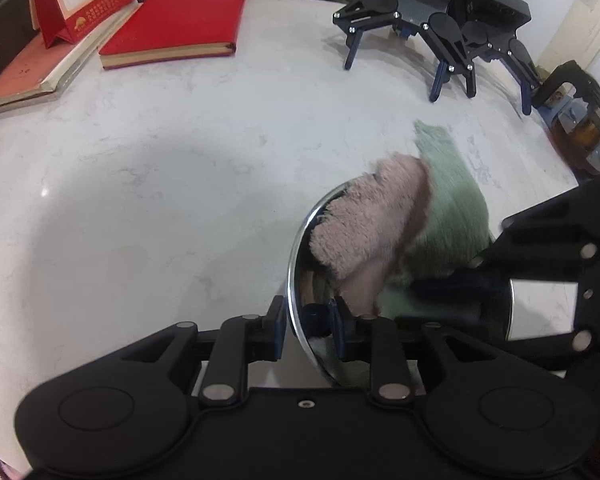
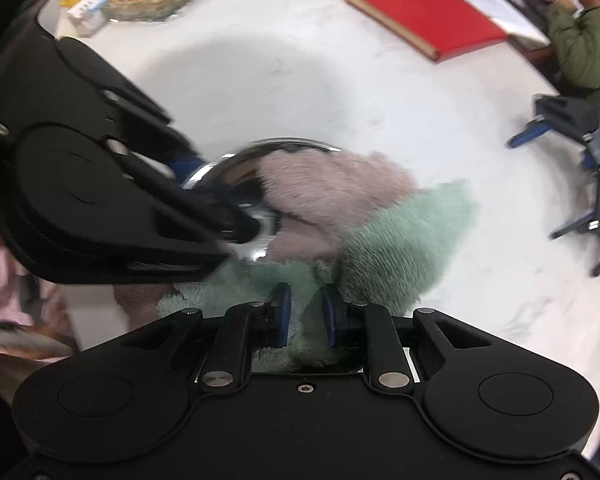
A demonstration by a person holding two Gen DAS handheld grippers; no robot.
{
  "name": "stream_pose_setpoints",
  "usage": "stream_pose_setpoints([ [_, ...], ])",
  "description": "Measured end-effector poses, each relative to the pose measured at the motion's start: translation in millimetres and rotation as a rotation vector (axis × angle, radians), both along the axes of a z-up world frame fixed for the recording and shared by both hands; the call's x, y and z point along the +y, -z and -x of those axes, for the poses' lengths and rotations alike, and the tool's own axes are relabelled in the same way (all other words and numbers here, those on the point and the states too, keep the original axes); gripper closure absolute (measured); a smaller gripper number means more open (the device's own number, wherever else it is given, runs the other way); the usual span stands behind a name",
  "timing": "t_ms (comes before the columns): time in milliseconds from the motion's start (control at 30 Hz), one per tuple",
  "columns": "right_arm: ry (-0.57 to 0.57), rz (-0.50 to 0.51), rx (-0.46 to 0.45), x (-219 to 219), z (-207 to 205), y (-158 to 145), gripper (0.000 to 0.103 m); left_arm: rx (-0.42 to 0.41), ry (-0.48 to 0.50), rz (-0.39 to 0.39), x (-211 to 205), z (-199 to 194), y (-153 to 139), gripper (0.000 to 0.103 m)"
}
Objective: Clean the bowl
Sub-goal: 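Wipe the cloth around the bowl interior with the right gripper while the left holds the rim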
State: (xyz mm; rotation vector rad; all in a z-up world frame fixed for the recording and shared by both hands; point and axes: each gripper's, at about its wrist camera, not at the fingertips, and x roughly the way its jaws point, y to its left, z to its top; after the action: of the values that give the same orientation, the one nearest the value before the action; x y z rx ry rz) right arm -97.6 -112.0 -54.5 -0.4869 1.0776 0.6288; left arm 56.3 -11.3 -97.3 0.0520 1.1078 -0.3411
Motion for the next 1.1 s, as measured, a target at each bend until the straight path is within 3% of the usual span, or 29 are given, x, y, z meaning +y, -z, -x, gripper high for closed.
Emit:
stream_pose_setpoints([
  [167, -0.040, 0.019, -0.070, 5, 7, 1, 0.085, 0.025, -0.041, 0.040, 7, -3, 1, 0.081],
  [433, 0.002, 0.012, -0.071, -11, 35, -8, 0.086, -0.005, -0.035, 0.007, 4, 4, -10, 0.083],
  [633, 0.004, 0.002, -0.119, -7, 28, -11, 0.075, 0.010, -0.043, 0.045, 16, 11, -17, 0.082],
  [767, 0.008, 0.020, -0.144, -3, 38, -10, 0.075, 0.022, -0.045, 0.059, 15, 15, -14, 0.082],
  [933, 0.022, 0.025, -0.107, -4, 10, 6, 0.075, 0.038, -0.053, 0.088, 16, 13, -13, 0.085],
  [1000, 0.014, 0.020, -0.094, -4, -29, 17, 0.075, 0.049, -0.061, 0.090, 18, 13, -14, 0.086],
  [1100, -0.004, -0.006, -0.049, -5, -51, 24, 0.076, 0.073, -0.081, 0.098, 23, 11, -16, 0.090],
])
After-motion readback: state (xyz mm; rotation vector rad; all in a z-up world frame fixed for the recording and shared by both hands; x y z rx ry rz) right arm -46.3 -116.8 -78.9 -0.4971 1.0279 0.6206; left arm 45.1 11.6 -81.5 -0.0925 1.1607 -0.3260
